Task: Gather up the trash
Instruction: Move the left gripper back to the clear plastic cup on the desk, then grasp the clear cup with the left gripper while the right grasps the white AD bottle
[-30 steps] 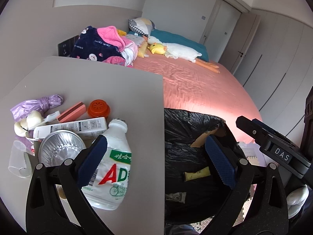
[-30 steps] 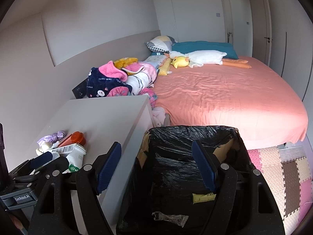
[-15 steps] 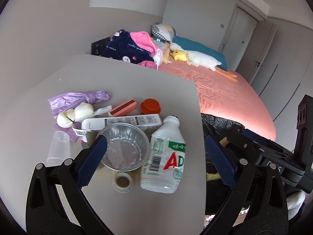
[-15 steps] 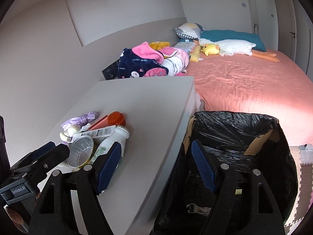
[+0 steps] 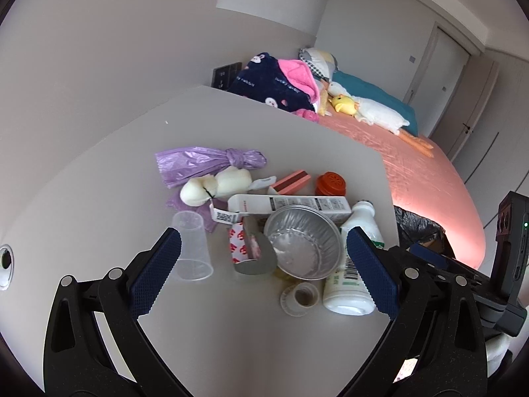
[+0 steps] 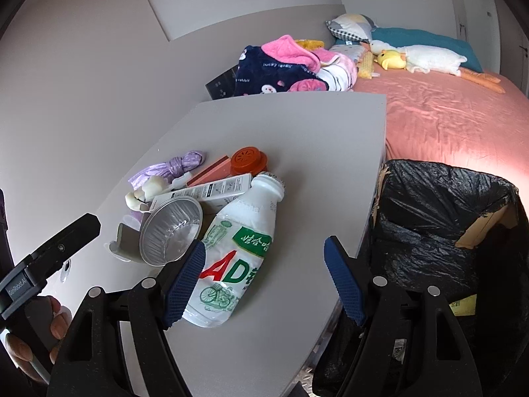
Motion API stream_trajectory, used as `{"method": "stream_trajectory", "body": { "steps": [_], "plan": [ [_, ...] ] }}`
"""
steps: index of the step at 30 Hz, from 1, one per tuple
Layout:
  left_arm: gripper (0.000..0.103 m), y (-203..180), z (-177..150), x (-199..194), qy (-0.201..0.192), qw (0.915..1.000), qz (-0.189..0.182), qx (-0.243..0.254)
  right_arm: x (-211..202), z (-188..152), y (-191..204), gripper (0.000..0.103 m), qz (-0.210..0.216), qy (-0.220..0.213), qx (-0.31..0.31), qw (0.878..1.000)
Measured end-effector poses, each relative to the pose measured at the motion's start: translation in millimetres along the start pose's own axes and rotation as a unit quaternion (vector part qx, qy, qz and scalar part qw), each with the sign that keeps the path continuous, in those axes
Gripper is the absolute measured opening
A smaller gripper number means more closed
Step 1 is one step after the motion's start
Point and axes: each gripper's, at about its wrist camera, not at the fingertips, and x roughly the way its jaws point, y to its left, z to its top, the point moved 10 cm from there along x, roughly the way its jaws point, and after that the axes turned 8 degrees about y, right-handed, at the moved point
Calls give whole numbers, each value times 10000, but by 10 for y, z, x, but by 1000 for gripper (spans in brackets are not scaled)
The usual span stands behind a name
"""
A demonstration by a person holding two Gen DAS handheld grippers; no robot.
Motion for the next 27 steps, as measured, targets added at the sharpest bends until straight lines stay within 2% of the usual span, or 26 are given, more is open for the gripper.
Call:
{"method": "stream_trajectory", "body": {
  "steps": [6, 10, 18, 20, 22, 27],
  "plan": [
    [97, 241, 7, 24, -2, 9998, 108, -196, 210, -48, 137, 75, 305, 256, 53, 9992],
    [96, 386, 24, 42, -37, 9993, 200, -323, 328, -54, 197, 67, 398, 356, 57, 9986],
    [97, 751, 31, 155, 34, 9956, 359, -864, 397, -35, 266, 63, 550, 294, 62, 9980],
    [94, 829, 14, 211, 92, 9943, 464, -953, 404, -28, 282, 63, 576, 276, 47, 9979],
    [85, 900, -7, 274, 159, 9928, 475, -1087, 406, -30, 300, 62, 609, 257, 35, 9978],
    [73, 1010, -98, 413, 403, 9904, 475, -1236, 419, -49, 328, 62, 770, 253, 58, 9967]
  ]
}}
